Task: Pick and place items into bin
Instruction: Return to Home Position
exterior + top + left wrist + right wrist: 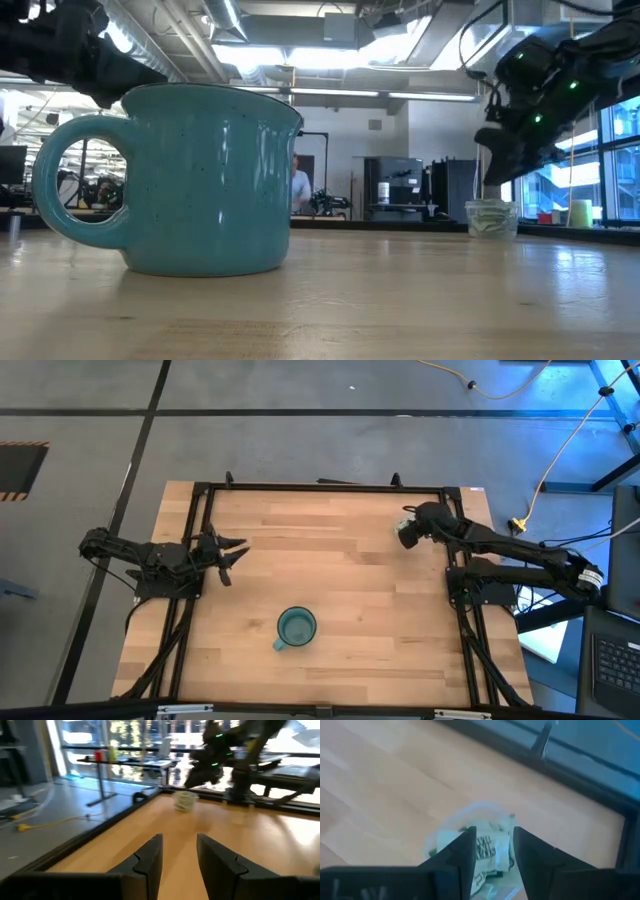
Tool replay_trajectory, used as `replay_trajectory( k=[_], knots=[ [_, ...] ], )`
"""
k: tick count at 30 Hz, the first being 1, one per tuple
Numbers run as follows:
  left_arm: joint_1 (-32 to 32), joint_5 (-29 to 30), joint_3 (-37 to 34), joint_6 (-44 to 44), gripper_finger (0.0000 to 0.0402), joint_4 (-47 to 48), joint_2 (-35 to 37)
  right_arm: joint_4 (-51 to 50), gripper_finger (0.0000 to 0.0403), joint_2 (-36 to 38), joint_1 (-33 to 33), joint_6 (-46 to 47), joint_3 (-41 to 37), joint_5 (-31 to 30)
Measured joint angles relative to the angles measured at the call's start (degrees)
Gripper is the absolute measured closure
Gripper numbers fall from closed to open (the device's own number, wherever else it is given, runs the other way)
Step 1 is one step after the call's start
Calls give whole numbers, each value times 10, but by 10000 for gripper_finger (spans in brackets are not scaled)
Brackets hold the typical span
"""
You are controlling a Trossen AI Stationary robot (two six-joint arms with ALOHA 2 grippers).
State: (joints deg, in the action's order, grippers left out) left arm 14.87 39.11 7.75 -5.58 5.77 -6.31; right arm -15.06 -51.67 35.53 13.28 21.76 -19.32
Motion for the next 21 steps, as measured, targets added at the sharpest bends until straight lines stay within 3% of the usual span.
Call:
replay_trajectory(
  k=[4,9,21],
  knots=[
    [0,48,0,23,288,-15,0,-13,268,65,0,-1,0,0],
    [-16,45,0,42,288,-30,0,-69,268,161,-5,-1,0,0],
    [-150,-81,0,74,288,-76,0,-68,267,368,-62,-2,-63,44]
  ],
)
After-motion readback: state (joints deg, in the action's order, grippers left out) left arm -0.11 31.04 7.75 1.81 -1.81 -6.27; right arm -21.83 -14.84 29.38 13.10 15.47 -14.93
